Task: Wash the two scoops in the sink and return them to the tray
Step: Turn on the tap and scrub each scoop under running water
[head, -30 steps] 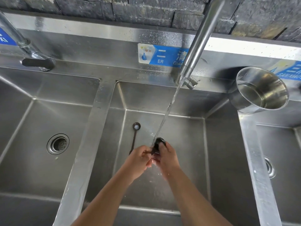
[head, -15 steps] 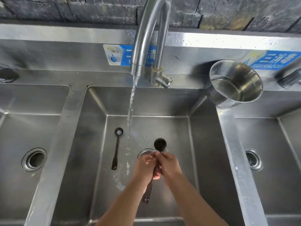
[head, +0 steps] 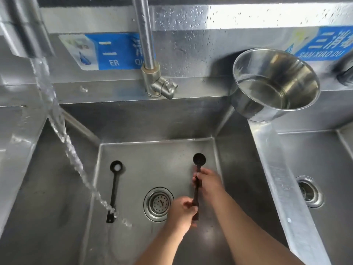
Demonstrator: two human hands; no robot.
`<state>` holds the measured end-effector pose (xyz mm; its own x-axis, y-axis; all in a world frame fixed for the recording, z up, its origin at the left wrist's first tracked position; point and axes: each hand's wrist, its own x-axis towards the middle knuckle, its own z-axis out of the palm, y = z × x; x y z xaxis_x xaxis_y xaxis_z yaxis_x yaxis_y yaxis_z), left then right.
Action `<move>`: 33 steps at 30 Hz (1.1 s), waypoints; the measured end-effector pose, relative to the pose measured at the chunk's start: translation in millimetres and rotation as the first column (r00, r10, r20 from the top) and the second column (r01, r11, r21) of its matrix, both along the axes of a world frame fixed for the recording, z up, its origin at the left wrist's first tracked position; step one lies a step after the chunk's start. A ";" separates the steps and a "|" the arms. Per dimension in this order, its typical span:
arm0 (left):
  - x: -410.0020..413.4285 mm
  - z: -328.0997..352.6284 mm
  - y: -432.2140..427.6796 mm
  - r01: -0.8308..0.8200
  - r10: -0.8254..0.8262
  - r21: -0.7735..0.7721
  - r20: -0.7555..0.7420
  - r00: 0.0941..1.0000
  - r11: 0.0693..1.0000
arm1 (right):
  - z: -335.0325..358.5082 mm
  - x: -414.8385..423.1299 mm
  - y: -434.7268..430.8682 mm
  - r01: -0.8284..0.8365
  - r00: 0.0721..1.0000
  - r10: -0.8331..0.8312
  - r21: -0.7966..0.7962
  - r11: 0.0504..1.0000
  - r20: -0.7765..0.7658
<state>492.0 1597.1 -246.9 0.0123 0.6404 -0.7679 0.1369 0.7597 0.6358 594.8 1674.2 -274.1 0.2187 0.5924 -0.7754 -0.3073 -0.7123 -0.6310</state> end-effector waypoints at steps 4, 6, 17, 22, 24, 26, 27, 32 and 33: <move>23.7 -36.4 13.0 -0.008 0.010 0.032 -0.048 0.999 0.999 | -36.3 8.4 -5.2 -0.140 0.959 0.131 0.018 0.990 0.250; 32.2 -48.6 16.9 0.043 -0.036 0.065 -0.103 0.994 0.997 | -49.9 7.9 -11.6 -0.183 0.930 0.175 -0.006 0.983 0.323; 44.7 -57.7 8.6 -0.085 0.111 0.130 -0.207 0.972 0.988 | -58.7 -2.4 -24.7 -0.187 0.708 0.210 -0.109 0.976 0.674; 44.9 -58.5 8.2 -0.063 0.104 0.165 -0.256 0.961 0.984 | -60.2 -1.9 -26.2 -0.216 0.645 0.227 -0.110 0.970 0.730; 43.1 -60.7 7.7 -0.072 0.111 0.147 -0.273 0.956 0.986 | -61.5 -1.7 -25.9 -0.211 0.630 0.237 -0.131 0.969 0.740; 41.7 -61.5 7.8 -0.048 0.091 0.154 -0.286 0.954 0.987 | -62.3 -0.9 -24.9 -0.195 0.634 0.239 -0.148 0.970 0.735; 41.6 -62.4 6.9 0.003 0.047 0.166 -0.297 0.954 0.986 | -62.9 -0.3 -24.6 -0.188 0.638 0.236 -0.149 0.971 0.733; 35.0 -68.5 2.8 0.158 -0.083 0.180 -0.367 0.927 0.971 | -61.5 0.4 -23.8 -0.150 0.660 0.203 -0.139 0.979 0.723; 30.6 -67.4 0.8 0.193 -0.110 0.187 -0.379 0.919 0.963 | -58.9 0.5 -24.4 -0.149 0.664 0.200 -0.134 0.980 0.721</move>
<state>522.6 1598.0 -314.3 -0.1295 0.8039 -0.5805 0.4915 0.5605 0.6666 595.3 1649.8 -332.9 0.6250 0.6386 -0.4490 0.3648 -0.7474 -0.5552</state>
